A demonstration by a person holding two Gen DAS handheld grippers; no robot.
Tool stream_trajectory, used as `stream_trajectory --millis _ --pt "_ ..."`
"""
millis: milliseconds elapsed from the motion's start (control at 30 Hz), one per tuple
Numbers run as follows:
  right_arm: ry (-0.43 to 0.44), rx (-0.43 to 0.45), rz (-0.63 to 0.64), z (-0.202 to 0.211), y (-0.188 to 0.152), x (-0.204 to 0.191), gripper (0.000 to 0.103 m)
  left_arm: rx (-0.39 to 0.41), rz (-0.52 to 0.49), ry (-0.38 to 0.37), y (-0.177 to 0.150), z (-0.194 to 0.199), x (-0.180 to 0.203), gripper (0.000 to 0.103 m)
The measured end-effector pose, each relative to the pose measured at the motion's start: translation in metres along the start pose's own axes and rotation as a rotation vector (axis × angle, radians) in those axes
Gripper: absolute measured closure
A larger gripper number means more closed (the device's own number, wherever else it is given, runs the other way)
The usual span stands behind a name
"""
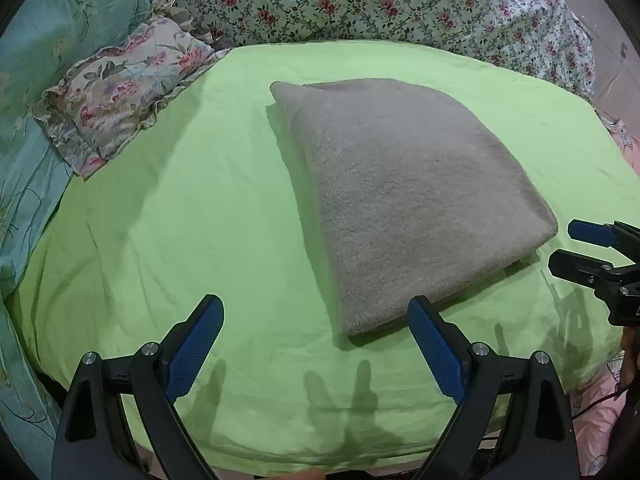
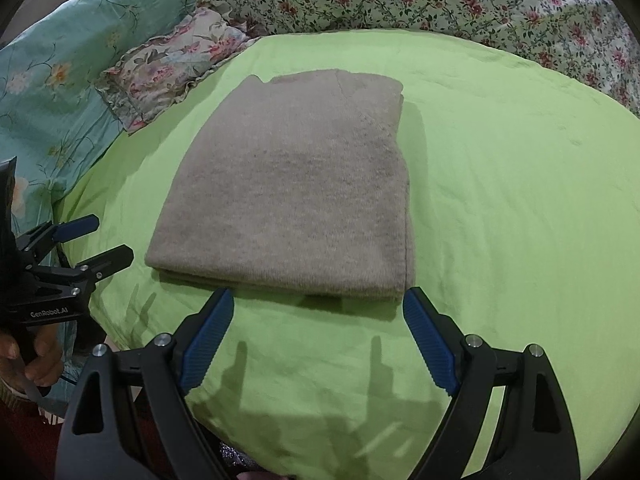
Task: Fold small clothes
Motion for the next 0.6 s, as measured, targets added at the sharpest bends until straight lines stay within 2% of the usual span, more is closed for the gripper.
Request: stream_trajectory --millis 600 --pt "-0.001 0.007 0.006 -0.008 0.018 -0.014 0.016 -0.001 -0.008 0.009 0.014 -0.003 0.001 0.009"
Point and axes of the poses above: each gripper's, at about its wrist camera, not at the fingertips, and z roughly against the way its jaws point, x to its right, y to its top, the point moved 9 cm from there along -z, roughly the way its jaws point, and after that the axes turned 12 degrees about -z, right-handed, at the moved point
